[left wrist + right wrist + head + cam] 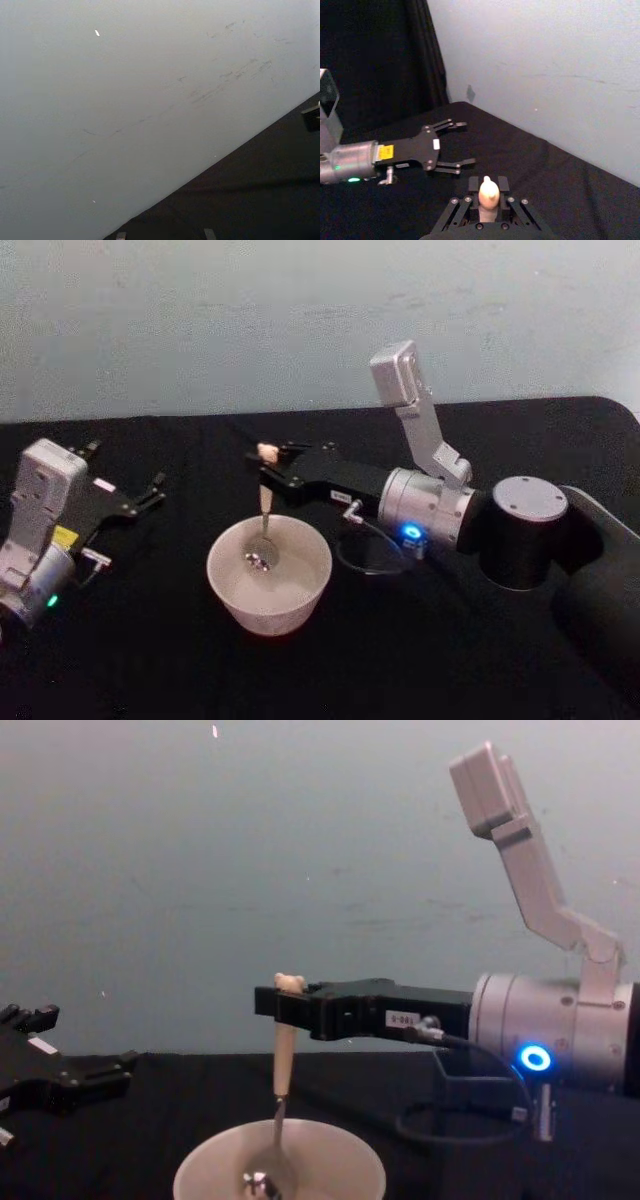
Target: Pick up the stirring spoon with one hand, stir inside the cup, then place it back in its original position.
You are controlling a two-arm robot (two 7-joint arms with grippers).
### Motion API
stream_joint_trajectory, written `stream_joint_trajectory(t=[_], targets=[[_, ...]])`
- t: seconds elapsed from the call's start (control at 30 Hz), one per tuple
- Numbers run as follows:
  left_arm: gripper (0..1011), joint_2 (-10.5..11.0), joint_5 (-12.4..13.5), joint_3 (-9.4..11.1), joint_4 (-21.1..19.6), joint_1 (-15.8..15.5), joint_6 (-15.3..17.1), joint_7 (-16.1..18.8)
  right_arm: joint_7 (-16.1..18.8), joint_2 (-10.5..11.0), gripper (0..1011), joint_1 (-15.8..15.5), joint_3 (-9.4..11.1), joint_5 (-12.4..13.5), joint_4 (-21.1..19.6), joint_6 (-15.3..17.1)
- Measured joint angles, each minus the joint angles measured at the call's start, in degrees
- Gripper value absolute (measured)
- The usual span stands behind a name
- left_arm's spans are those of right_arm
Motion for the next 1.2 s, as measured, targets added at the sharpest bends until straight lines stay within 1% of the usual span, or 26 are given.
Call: stream_joint_trajectory(t=[0.13, 0.23, 0.37, 0.4, 0.43, 0.47, 0.63, 0.67, 0.8, 0.93, 1.1, 1.2], targets=[[1001, 0.0, 0.0, 0.0, 0.0, 0.0, 0.0, 0.0, -0.08, 0.25, 225, -0.03, 0.71, -0.22, 0.22, -0.01], [1001, 0.0, 0.0, 0.0, 0.0, 0.0, 0.0, 0.0, -0.09, 1.08, 225, -0.63, 1.29, -0.31, -0.48, 0.11], [1001, 0.0, 0.0, 0.0, 0.0, 0.0, 0.0, 0.0, -0.04, 2.91, 225, -2.19, 2.25, -0.05, -2.84, 0.77], [1001, 0.0, 0.0, 0.0, 0.0, 0.0, 0.0, 0.0, 0.01, 3.67, 225, -2.86, 2.6, 0.24, -3.92, 1.1], [1001, 0.0, 0.0, 0.0, 0.0, 0.0, 0.0, 0.0, 0.01, 3.67, 225, -2.86, 2.6, 0.24, -3.92, 1.1], [1001, 0.0, 0.0, 0.0, 0.0, 0.0, 0.0, 0.0, 0.12, 4.39, 225, -3.52, 2.89, 0.6, -4.9, 1.53], [1001, 0.0, 0.0, 0.0, 0.0, 0.0, 0.0, 0.0, 0.7, 6.33, 225, -5.36, 3.32, 1.76, -7.79, 2.8], [1001, 0.0, 0.0, 0.0, 0.0, 0.0, 0.0, 0.0, 0.94, 6.91, 225, -5.91, 3.32, 2.12, -8.71, 3.14], [1001, 0.0, 0.0, 0.0, 0.0, 0.0, 0.0, 0.0, 1.65, 8.06, 225, -7.0, 2.88, 2.89, -10.63, 3.76], [1001, 0.0, 0.0, 0.0, 0.0, 0.0, 0.0, 0.0, 2.25, 8.8, 225, -7.69, 2.12, 3.35, -12.07, 4.07], [1001, 0.0, 0.0, 0.0, 0.0, 0.0, 0.0, 0.0, 2.49, 8.8, 225, -7.85, 1.12, 3.59, -12.87, 4.18], [1001, 0.0, 0.0, 0.0, 0.0, 0.0, 0.0, 0.0, 2.29, 8.01, 225, -7.29, 0.33, 3.66, -12.59, 4.19]])
